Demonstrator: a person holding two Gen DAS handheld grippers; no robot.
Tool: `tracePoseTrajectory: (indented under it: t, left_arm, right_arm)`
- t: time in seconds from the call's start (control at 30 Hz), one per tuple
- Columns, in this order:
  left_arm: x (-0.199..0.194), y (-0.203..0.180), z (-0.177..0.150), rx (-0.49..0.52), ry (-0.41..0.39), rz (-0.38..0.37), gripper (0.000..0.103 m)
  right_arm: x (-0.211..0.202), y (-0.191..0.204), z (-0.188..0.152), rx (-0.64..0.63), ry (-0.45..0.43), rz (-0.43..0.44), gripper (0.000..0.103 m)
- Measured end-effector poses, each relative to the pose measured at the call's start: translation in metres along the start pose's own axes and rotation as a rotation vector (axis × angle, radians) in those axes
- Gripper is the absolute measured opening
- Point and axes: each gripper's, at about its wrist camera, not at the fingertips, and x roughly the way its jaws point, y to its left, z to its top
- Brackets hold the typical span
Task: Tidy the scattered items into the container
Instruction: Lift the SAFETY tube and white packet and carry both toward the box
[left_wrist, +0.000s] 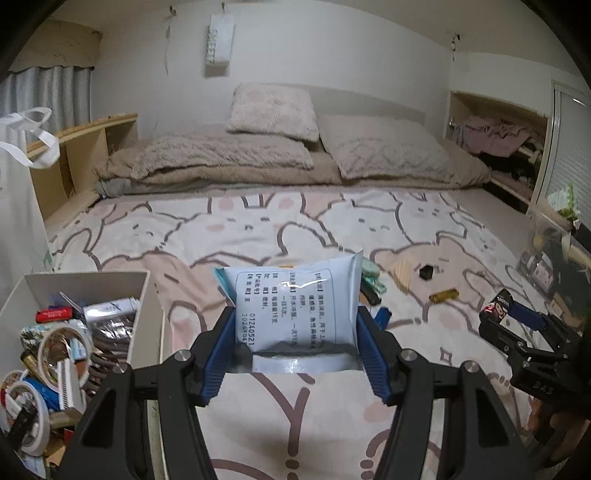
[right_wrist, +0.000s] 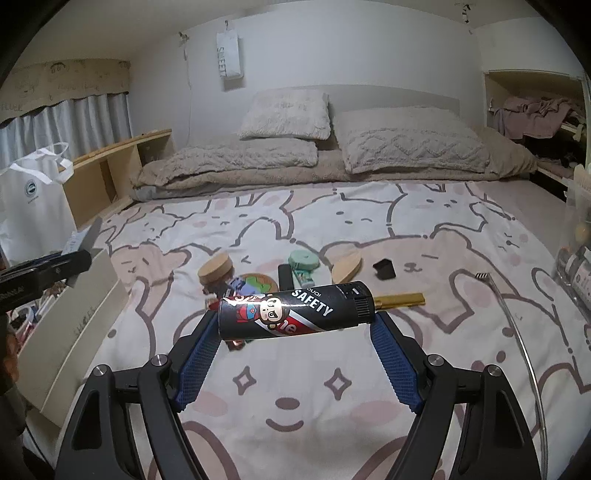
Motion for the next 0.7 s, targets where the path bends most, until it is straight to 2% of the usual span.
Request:
tracePoseTrajectory:
  t: [0.37, 0.53, 0.7]
  left_arm:
    - [-0.049, 0.009, 0.010, 0.020, -0.127, 0.066, 0.063]
    - [-0.069, 0.015, 0.013, 0.018, -0.183, 0.070, 0.063]
    - [-0.096, 0.024, 0.017, 0.006, -0.247, 0.069, 0.063]
  right_arm:
    - [-0.043, 0.015, 0.030, 0.023, -0.140, 0.061, 0.082]
    - [-0.064, 0.033, 0.044, 0.018, -0.209, 0.105, 0.082]
    - [-0.078, 0.057, 0.054, -0.006, -0.241, 0.152, 0.082]
